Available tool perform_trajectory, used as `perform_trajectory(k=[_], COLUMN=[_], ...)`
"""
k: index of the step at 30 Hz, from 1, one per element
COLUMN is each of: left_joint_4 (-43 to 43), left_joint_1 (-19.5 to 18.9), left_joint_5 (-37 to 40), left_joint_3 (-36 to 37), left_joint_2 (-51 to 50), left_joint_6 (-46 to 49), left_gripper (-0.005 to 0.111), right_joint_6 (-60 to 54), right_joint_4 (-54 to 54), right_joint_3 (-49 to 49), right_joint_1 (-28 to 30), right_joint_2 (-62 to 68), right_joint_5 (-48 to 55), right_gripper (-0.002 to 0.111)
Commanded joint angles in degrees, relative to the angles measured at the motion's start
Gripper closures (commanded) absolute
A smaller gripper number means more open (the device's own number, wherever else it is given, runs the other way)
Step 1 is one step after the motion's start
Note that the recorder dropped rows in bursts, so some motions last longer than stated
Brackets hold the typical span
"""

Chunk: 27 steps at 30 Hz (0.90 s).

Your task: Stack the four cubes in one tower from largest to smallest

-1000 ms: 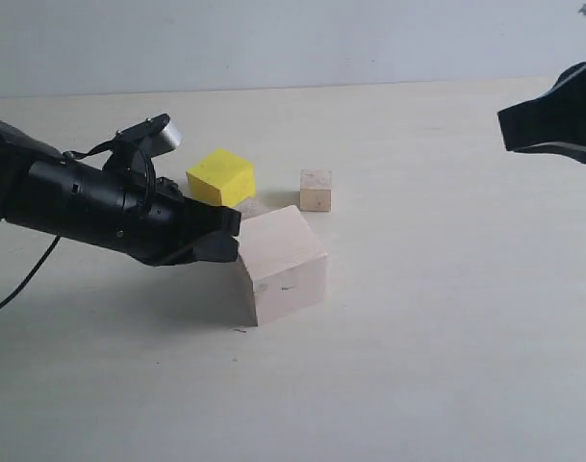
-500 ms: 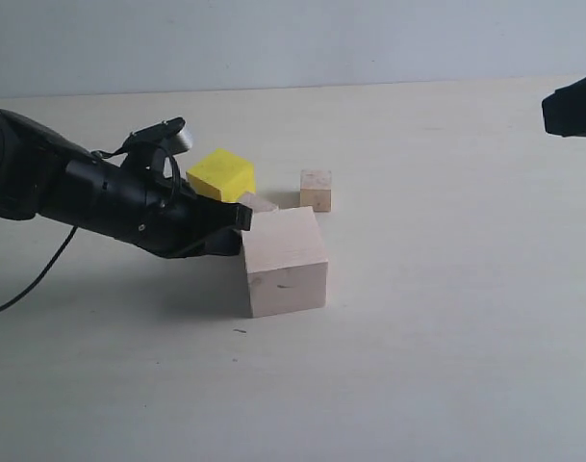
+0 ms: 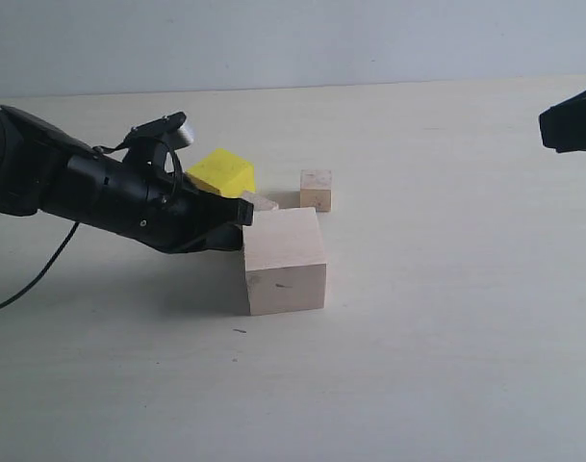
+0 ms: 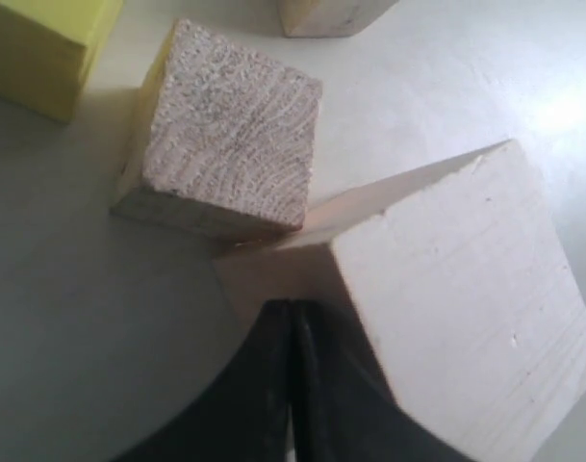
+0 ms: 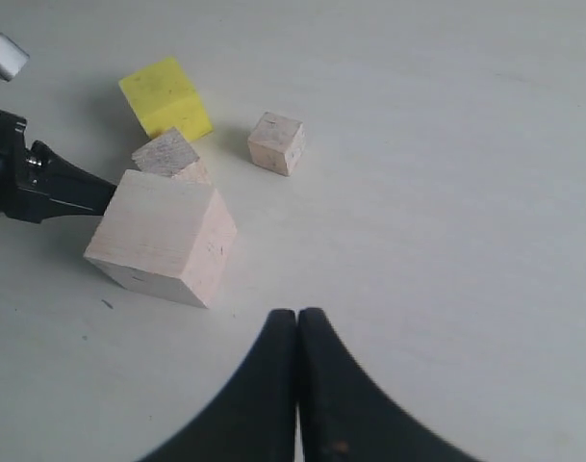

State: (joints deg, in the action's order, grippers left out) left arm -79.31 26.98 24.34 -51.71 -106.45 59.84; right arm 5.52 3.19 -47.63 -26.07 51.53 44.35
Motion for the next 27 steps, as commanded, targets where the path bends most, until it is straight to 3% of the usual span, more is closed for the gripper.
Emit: perform_trajectory(k=[1,15,27], left_joint_4=[-0.8,-0.4,-0.5], left_joint_1=[0.4,0.4,0.4], left_joint_5=[-0.3,-0.7,-1.8], left_joint_3=[-1.3,-2.2,4.2], left_joint_2=[-0.2,-0.2,-0.2], left_joint_6=[0.8,0.6,1.4], left_gripper=[0.107,0.107,0.107], right_joint_6=[0.1,0.1,-0.2], right_joint_4=[-0.2,-0.4,-0.6], right_joint_3=[0.3,0.3,0.3], right_joint_1=[0.3,0.3,0.3], right_joint_2=[-0.2,-0.2,-0.2], right_joint_5=[-1.1,-1.1,-1.3], right_gripper=[0.108,0.108,0.108])
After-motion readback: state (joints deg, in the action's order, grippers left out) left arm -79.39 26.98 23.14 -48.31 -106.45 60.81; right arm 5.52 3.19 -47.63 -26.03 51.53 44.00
